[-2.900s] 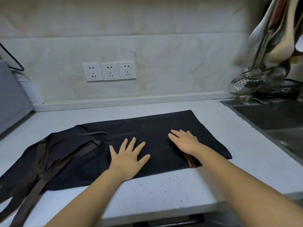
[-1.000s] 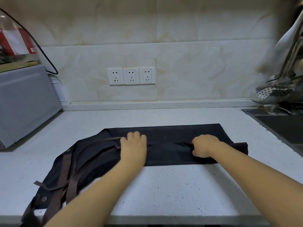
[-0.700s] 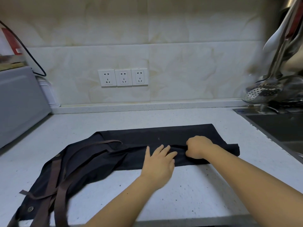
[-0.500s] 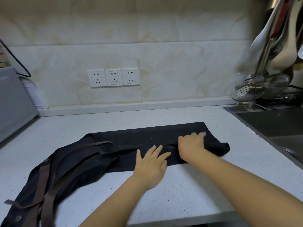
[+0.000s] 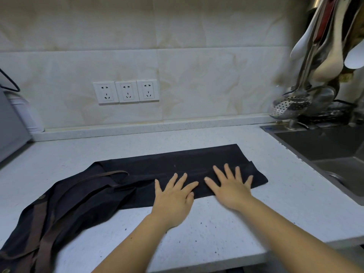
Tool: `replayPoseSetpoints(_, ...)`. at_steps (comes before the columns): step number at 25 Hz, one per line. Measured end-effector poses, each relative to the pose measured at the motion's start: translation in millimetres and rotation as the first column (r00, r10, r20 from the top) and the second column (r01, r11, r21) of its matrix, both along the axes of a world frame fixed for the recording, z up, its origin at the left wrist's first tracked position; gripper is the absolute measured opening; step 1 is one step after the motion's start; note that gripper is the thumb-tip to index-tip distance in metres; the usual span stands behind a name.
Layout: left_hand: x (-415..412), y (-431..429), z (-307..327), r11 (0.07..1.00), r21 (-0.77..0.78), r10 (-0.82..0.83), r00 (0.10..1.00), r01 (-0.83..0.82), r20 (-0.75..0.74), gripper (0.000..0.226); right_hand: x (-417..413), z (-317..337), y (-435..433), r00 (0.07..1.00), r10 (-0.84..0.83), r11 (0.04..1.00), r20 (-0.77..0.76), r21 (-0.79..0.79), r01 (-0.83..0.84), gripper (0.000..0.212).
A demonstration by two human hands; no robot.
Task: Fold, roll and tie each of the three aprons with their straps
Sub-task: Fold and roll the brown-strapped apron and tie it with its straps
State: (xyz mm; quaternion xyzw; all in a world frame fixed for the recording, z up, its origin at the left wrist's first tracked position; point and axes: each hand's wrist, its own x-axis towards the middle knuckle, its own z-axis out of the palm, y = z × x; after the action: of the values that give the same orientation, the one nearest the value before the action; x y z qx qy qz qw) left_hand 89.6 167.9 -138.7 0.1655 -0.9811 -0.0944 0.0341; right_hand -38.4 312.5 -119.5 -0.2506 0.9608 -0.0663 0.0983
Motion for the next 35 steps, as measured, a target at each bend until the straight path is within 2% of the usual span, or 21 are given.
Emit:
replayPoseSetpoints(5, -1.8, 0.1, -0.1, 1.0, 0.019, -0.003, 0.999, 0.004, -0.042, 0.043, -28.8, 5.0, 14.1, 0.989, -0.143, 0.987, 0.026, 0.084, 0.14, 0.067)
replayPoseSetpoints(6, 0.0, 0.6, 1.2, 0.995, 0.1, 0.005, 0.995, 0.005, -0.104, 0.04, -23.6, 9.0, 2.9, 0.985, -0.168, 0.984, 0.029, 0.066, 0.165, 0.064)
replayPoseSetpoints(7, 1.8, 0.8, 3.7, 0.968, 0.252, 0.045, 0.977, 0.01, -0.209, 0.035, -13.2, 13.8, -15.1, 0.989, -0.146, 0.989, 0.033, -0.016, 0.146, 0.062)
replayPoseSetpoints(8, 5.5, 0.3, 9.1, 0.892, 0.453, 0.152, 0.936, 0.009, -0.318, 0.03, 3.0, 18.9, -37.8, 0.997, -0.053, 0.986, 0.047, -0.153, 0.06, 0.058)
replayPoseSetpoints(9, 10.7, -1.4, 15.4, 0.778, 0.629, 0.319, 0.867, -0.008, -0.383, 0.028, 23.0, 22.5, -61.6, 0.993, 0.082, 0.945, 0.084, -0.323, -0.051, 0.055)
replayPoseSetpoints(10, 17.7, -4.2, 20.6, 0.67, 0.742, 0.483, 0.772, -0.022, -0.414, 0.028, 44.6, 24.8, -82.3, 0.968, 0.206, 0.885, 0.141, -0.45, -0.122, 0.052)
replayPoseSetpoints(11, 29.3, -7.6, 23.9, 0.613, 0.789, 0.6, 0.676, -0.045, -0.428, 0.028, 64.1, 23.2, -100.1, 0.935, 0.3, 0.842, 0.187, -0.513, -0.167, 0.05)
replayPoseSetpoints(12, 44.7, -10.0, 24.8, 0.605, 0.793, 0.655, 0.616, -0.08, -0.438, 0.028, 78.3, 17.8, -113.2, 0.913, 0.358, 0.839, 0.197, -0.498, -0.221, 0.051)
replayPoseSetpoints(13, 63.5, -11.9, 22.1, 0.631, 0.767, 0.661, 0.598, -0.116, -0.453, 0.03, 88.1, 9.5, -121.1, 0.912, 0.382, 0.869, 0.147, -0.392, -0.301, 0.053)
replayPoseSetpoints(15, 102.3, -15.5, 13.8, 0.735, 0.653, 0.583, 0.659, -0.181, -0.475, 0.032, 92.4, -6.5, -123.3, 0.91, 0.415, 0.901, -0.015, -0.136, -0.413, 0.062)
replayPoseSetpoints(17, 141.0, -28.5, 6.3, 0.831, 0.494, 0.511, 0.703, -0.256, -0.495, 0.034, 90.5, -8.3, -119.2, 0.897, 0.44, 0.896, -0.044, -0.05, -0.442, 0.069)
replayPoseSetpoints(19, 171.5, -54.0, 5.7, 0.864, 0.366, 0.497, 0.692, -0.344, -0.524, 0.042, 88.5, -6.0, -115.1, 0.888, 0.46, 0.887, -0.016, -0.02, -0.461, 0.073)
replayPoseSetpoints(23, 203.0, -105.9, 7.0, 0.875, 0.261, 0.483, 0.688, -0.408, -0.542, 0.058, 83.3, -4.1, -104.3, 0.884, 0.467, 0.884, -0.011, 0.005, -0.467, 0.074)
replayPoseSetpoints(27, 204.5, -158.3, 4.7, 0.9, 0.104, 0.419, 0.773, -0.423, -0.476, 0.047, 81.5, -2.9, -98.6, 0.886, 0.464, 0.886, 0.004, 0.03, -0.464, 0.075)
replayPoseSetpoints(28, 206.2, -174.2, 6.3, 0.876, 0.124, 0.468, 0.755, -0.467, -0.46, 0.043, 81.2, -2.6, -97.7, 0.889, 0.459, 0.888, 0.011, 0.034, -0.459, 0.075)
replayPoseSetpoints(30, 213.1, -201.4, 11.9, 0.765, 0.183, 0.635, 0.672, -0.618, -0.381, 0.029, 79.7, -2.0, -95.2, 0.893, 0.45, 0.892, 0.023, 0.037, -0.451, 0.075)
replayPoseSetpoints(32, 221.1, -214.1, 13.0, 0.695, 0.211, 0.712, 0.617, -0.688, -0.334, 0.026, 78.4, -2.1, -93.8, 0.897, 0.441, 0.896, 0.025, 0.049, -0.442, 0.075)
replayPoseSetpoints(35, 225.9, -215.0, 14.7, 0.746, 0.217, 0.661, 0.66, -0.63, -0.357, 0.028, 80.8, -1.7, -96.2, 0.903, 0.43, 0.899, 0.02, 0.079, -0.43, 0.072)
